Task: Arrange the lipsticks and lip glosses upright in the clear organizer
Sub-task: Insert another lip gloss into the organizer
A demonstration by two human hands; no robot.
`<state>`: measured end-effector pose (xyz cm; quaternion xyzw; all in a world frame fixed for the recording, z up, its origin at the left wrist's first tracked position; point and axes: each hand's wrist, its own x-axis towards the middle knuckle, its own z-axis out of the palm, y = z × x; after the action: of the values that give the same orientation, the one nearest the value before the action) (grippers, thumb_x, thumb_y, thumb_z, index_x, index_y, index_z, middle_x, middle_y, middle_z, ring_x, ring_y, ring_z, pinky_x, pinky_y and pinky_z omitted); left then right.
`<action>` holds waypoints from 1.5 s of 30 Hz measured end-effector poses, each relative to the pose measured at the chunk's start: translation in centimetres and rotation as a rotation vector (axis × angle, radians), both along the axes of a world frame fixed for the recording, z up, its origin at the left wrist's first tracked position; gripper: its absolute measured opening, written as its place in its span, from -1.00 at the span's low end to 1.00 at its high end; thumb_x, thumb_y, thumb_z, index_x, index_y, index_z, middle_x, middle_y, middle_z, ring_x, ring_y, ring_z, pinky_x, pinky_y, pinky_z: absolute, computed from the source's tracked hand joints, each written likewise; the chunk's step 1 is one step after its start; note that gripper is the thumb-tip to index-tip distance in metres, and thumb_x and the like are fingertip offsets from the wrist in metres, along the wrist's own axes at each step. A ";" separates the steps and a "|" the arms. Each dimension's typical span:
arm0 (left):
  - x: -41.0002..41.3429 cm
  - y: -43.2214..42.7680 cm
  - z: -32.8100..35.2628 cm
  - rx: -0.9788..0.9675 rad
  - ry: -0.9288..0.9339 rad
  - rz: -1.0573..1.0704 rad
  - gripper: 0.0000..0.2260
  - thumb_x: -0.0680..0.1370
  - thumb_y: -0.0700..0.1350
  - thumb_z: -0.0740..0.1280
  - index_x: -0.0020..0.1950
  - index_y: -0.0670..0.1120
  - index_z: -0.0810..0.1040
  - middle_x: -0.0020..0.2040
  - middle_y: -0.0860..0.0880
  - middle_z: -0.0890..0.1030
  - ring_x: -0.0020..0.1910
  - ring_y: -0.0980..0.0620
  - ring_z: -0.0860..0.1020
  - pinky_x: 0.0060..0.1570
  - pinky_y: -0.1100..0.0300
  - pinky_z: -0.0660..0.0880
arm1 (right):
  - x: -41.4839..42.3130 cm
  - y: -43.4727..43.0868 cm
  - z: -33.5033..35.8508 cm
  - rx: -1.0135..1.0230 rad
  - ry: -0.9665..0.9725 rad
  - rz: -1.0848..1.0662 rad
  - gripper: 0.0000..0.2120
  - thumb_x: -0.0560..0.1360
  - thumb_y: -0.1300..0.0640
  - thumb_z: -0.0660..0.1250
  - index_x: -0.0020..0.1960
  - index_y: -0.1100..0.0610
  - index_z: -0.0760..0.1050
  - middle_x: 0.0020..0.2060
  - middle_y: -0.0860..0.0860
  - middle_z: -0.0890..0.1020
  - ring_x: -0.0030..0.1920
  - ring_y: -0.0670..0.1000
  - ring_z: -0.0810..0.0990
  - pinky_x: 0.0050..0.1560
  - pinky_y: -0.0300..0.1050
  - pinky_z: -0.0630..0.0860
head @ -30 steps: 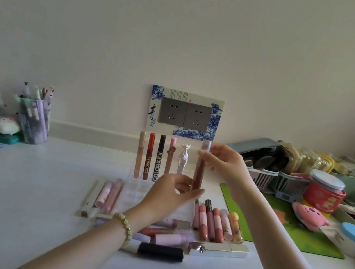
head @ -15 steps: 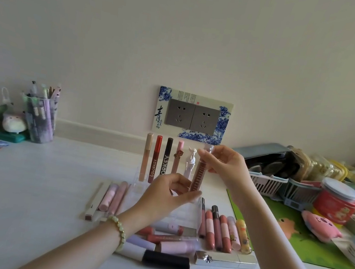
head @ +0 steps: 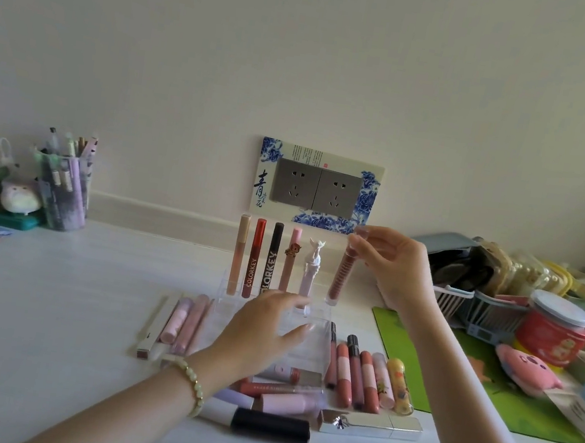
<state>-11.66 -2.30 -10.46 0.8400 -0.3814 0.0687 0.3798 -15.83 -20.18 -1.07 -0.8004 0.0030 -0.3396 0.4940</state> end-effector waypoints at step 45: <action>0.1 0.1 -0.9 0.187 -0.078 -0.025 -0.56 0.58 0.15 0.17 0.44 0.08 0.30 0.44 0.12 0.33 0.45 0.14 0.21 0.43 0.16 0.11 | 3.4 -0.9 -4.8 -0.163 0.170 -0.017 -0.71 0.49 0.10 0.34 0.20 0.12 0.49 0.01 0.01 0.66 -0.01 -0.06 0.63 0.03 -0.25 0.48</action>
<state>-11.60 -2.18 -11.39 0.8636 -0.4112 0.0607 0.2853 -12.48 -21.05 -5.85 -0.8638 0.0241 -0.2738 0.4223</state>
